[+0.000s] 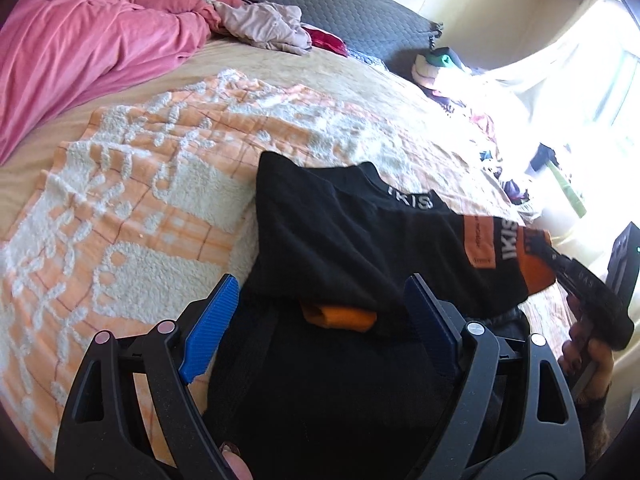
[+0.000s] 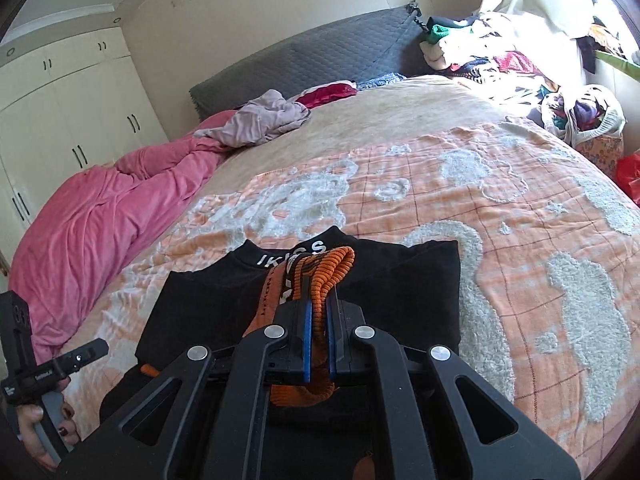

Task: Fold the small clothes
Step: 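Lay the orange cuff flat on the shirt front with the right gripper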

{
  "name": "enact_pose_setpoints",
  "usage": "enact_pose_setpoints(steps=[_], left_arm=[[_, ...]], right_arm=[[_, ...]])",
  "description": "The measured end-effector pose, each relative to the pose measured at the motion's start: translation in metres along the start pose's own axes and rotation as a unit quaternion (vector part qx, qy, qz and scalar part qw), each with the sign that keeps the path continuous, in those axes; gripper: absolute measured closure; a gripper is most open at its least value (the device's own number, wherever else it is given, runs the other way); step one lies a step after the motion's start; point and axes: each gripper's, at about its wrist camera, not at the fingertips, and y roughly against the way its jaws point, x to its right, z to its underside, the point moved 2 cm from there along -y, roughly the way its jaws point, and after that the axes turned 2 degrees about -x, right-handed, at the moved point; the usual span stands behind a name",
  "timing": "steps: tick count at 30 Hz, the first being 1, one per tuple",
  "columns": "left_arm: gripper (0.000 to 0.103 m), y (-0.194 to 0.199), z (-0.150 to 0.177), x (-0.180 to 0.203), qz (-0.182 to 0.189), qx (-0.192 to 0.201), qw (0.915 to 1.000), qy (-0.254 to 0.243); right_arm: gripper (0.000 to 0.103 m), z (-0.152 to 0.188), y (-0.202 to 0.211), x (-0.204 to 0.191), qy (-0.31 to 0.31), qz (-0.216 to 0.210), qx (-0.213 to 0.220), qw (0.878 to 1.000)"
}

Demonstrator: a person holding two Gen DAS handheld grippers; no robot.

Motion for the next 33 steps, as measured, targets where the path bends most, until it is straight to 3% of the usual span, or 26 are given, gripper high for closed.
enact_pose_setpoints(steps=[4,14,20,21,28,33], left_arm=[[0.026,-0.007,-0.013,0.002,-0.01,0.003,0.9999,0.001],[0.048,-0.048,-0.034,0.023,0.002,-0.023,0.9997,-0.01],[0.049,-0.077,-0.035,0.038,-0.011,-0.054,0.9977,-0.039],[0.049,-0.081,-0.033,0.04,-0.015,-0.06,0.9971,-0.045],[0.049,-0.095,-0.022,0.038,-0.027,-0.082,0.9942,-0.064],[0.049,-0.1,-0.014,0.034,-0.035,-0.095,0.9921,-0.074]], right_arm=[[0.098,0.001,-0.002,0.003,-0.002,0.01,-0.006,1.0],[0.098,0.004,-0.007,0.009,0.0,0.032,-0.028,0.999],[0.097,0.005,-0.011,0.013,-0.005,0.041,-0.036,0.998],[0.093,0.005,-0.011,0.014,-0.006,0.045,-0.04,0.998],[0.092,0.007,-0.012,0.012,0.022,0.094,-0.038,0.995],[0.076,0.016,-0.022,-0.012,0.072,0.084,-0.055,0.992]])
